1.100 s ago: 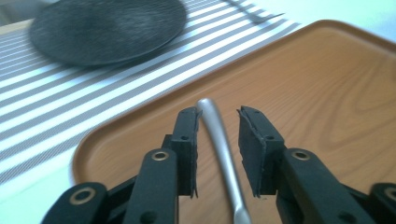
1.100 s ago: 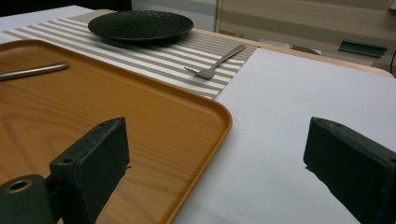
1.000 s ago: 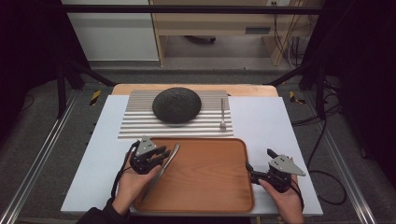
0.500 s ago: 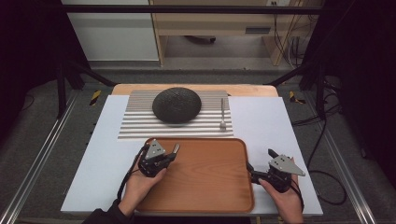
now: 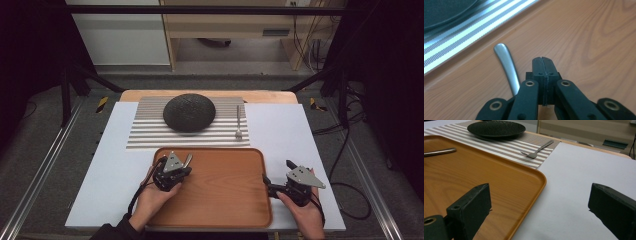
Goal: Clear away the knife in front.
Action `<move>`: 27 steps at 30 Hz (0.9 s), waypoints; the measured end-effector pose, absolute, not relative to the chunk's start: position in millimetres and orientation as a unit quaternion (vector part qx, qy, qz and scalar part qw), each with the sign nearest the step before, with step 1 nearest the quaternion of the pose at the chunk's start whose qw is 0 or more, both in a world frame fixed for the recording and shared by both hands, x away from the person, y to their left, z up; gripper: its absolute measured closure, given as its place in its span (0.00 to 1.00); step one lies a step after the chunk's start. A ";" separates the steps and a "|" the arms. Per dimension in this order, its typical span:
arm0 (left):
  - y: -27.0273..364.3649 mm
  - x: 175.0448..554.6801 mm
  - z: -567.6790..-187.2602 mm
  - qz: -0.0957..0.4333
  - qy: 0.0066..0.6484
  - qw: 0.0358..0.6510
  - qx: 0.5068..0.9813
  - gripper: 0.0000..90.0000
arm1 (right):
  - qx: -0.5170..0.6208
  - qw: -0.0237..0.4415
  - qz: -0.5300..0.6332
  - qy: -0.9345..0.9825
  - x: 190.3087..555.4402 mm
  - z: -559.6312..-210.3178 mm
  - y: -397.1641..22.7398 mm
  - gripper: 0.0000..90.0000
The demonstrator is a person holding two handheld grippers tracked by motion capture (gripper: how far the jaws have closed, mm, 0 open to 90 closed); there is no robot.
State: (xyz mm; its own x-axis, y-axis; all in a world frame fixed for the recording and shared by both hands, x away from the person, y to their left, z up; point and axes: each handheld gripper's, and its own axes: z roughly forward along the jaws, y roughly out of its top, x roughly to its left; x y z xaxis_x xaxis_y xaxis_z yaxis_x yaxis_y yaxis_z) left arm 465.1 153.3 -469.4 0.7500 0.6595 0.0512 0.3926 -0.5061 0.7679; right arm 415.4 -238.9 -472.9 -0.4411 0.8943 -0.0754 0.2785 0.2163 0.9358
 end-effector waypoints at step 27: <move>168.3 477.6 -474.5 0.182 0.344 0.359 0.848 1.00 | 0.413 0.328 0.469 0.708 415.0 -472.6 -238.7 0.06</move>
State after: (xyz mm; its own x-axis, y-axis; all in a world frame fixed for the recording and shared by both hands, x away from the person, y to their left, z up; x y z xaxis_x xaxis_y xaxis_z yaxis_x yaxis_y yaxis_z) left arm 477.6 168.3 -474.5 0.6968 0.7146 0.0615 0.4539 -0.5057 0.7336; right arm 415.0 -238.7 -472.6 -0.4437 0.8929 -0.0770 0.2779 0.2187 0.9354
